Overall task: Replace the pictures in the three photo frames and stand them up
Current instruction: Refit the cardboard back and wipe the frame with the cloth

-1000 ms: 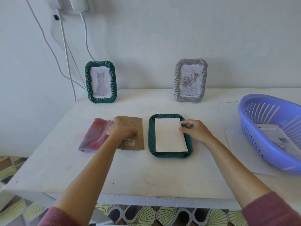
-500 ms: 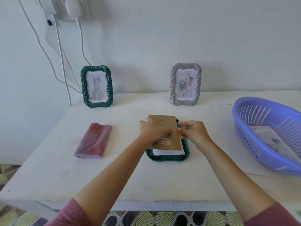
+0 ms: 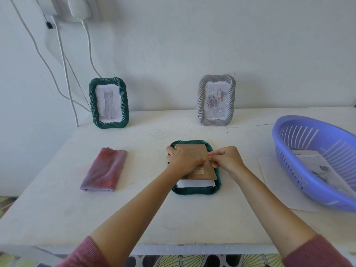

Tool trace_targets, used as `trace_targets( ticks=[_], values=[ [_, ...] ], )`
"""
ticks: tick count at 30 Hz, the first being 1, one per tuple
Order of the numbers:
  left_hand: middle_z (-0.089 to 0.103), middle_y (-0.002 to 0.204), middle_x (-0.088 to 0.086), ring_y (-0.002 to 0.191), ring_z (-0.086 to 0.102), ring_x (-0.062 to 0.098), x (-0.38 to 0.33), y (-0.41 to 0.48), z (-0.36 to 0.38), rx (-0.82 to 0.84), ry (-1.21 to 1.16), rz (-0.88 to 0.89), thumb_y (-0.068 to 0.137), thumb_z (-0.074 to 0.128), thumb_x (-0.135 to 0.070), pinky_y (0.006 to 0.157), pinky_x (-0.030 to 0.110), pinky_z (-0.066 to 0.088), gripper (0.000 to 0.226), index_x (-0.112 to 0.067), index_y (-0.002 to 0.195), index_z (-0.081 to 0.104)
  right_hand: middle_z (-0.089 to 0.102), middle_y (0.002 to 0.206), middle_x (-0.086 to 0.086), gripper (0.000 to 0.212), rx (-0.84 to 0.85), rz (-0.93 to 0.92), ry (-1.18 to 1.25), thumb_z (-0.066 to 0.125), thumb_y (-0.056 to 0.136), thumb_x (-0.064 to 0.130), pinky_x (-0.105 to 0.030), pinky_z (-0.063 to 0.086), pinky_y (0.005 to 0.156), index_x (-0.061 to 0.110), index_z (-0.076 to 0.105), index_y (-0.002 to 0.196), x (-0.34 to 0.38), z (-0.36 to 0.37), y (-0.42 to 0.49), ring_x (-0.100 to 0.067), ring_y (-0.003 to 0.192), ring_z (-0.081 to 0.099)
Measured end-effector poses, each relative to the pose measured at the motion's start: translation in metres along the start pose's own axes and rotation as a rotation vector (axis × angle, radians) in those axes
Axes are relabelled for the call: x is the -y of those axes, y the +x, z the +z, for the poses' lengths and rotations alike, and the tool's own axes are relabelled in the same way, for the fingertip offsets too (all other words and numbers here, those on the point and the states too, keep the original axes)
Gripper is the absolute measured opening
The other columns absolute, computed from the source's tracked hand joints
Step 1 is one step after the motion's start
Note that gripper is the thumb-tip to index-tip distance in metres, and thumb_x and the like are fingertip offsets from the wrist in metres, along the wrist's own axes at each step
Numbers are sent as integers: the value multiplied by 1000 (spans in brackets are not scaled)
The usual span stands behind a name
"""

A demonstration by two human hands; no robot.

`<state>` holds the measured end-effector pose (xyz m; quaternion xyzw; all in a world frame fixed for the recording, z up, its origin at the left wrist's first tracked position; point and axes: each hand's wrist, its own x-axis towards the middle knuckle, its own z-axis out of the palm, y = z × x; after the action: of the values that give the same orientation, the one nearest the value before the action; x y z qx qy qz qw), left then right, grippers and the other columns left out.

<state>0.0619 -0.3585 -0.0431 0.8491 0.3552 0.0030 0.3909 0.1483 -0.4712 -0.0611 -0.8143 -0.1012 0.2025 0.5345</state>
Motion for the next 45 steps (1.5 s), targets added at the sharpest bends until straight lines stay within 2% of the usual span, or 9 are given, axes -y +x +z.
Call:
trace_targets(
  ticks=[8,15,20,31,35,37,39,42,45],
  values=[
    [28,132,14,125,32,31,0,-3,1,-9,95,6,79,63,-49,101,37,35,84,0,137,28,62,61,-11,16,-12,-7,-115,58,76,-6,-21,48,54,-2,72,81,7,3,0,-16,46,52],
    [31,131,14,123,32,30,2,-4,0,-3,147,-7,77,64,-48,102,38,37,80,-2,135,32,63,66,-18,18,-52,13,-234,56,72,-8,-28,53,60,-11,71,83,12,9,5,-19,45,54],
    [33,129,13,122,33,30,5,-4,3,-16,180,-12,75,66,-51,100,38,38,81,-2,131,35,71,84,-24,23,-82,15,-309,55,72,-5,-42,58,70,-10,69,90,12,16,11,-31,67,67],
    [33,130,14,123,33,30,5,-2,4,-15,196,-18,79,60,-53,101,37,37,76,-2,131,37,64,92,-16,21,-71,-7,-635,49,78,-7,-28,45,65,2,61,92,24,23,11,-30,86,64],
    [33,133,18,123,31,33,5,-3,-8,2,109,4,95,39,-29,101,39,33,42,-4,128,43,60,81,-13,21,-56,-34,-653,48,76,-7,-26,44,62,2,62,88,23,20,13,-28,76,62],
    [35,132,20,122,35,35,10,-1,-19,-54,119,34,96,33,-15,102,40,33,36,-3,128,45,63,81,-13,14,-61,-46,-599,49,76,-5,-30,49,63,1,61,80,20,15,14,-30,78,66],
    [45,126,19,115,45,34,17,4,-29,-85,102,57,94,36,-9,97,39,41,32,-2,121,53,67,83,-15,14,-68,-43,-553,55,74,-1,-34,54,66,-3,65,84,19,7,12,-30,74,67],
    [57,93,12,82,51,24,27,6,-40,20,84,51,86,50,-3,62,27,42,8,-4,87,58,64,75,-14,26,13,-4,-577,73,69,7,-32,51,67,-5,67,91,20,-3,2,-27,67,60],
    [57,85,13,66,46,21,34,1,-41,108,108,18,78,66,-7,54,24,37,18,3,92,64,70,83,-17,34,110,26,-622,77,68,15,-34,52,71,-5,68,95,19,-9,-9,-32,76,67]
  ],
)
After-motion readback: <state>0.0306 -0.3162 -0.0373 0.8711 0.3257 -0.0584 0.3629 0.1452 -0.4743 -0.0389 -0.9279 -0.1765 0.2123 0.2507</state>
